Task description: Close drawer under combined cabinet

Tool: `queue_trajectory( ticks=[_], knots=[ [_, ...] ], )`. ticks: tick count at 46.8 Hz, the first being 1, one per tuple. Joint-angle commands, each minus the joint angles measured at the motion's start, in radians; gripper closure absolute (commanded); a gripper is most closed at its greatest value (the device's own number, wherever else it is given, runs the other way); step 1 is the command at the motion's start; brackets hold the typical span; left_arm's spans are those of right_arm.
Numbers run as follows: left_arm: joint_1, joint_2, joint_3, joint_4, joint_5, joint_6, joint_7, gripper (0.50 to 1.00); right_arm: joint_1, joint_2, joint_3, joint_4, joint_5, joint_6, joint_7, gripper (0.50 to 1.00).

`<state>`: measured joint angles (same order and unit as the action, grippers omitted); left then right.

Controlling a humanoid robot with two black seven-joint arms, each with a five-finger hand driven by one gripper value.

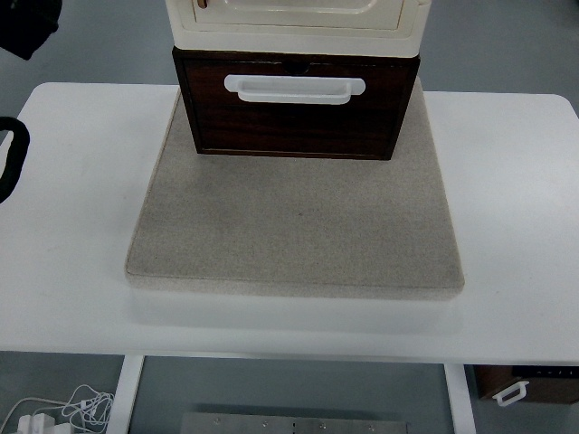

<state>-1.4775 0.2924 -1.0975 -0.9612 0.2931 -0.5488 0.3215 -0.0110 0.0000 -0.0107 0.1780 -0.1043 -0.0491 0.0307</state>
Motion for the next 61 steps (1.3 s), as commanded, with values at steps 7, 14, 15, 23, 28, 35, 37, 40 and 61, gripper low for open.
queue_trajectory(
  ticks=[7,14,15,23,28,35,37,40,61],
  knots=[
    [-0.032,0.074,-0.150,0.009,0.006,0.265,-0.114,0.500,-0.001,0.000,0.000,0.000,0.000,0.000,0.000,0.548],
    [-0.029,0.157,-0.170,0.045,-0.006,0.397,-0.188,0.500,-0.001,0.000,0.000,0.000,0.000,0.000,0.000,0.548],
    [-0.029,0.165,-0.170,0.058,-0.006,0.409,-0.200,0.500,-0.001,0.000,0.000,0.000,0.000,0.000,0.000,0.548],
    [-0.017,0.192,-0.170,0.194,-0.006,0.493,-0.263,0.500,-0.001,0.000,0.000,0.000,0.000,0.000,0.000,0.548],
    [-0.015,0.198,-0.165,0.294,-0.006,0.562,-0.262,0.500,0.000,0.000,0.000,0.000,0.000,0.000,0.000,0.548],
    [-0.012,0.194,-0.157,0.475,-0.066,0.584,-0.262,0.500,-0.001,0.000,0.000,0.000,0.000,0.000,0.000,0.548],
    [-0.006,0.191,-0.151,0.528,-0.106,0.581,-0.259,0.500,0.000,0.000,0.000,0.000,0.000,0.000,0.000,0.548],
    [0.023,0.188,-0.147,0.593,-0.156,0.567,-0.256,0.500,0.000,0.000,0.002,0.000,0.000,0.003,0.000,0.548],
    [0.353,0.038,-0.145,0.644,-0.359,0.411,-0.245,0.500,-0.003,0.000,0.000,0.000,0.000,0.003,0.000,0.548]
  ],
)
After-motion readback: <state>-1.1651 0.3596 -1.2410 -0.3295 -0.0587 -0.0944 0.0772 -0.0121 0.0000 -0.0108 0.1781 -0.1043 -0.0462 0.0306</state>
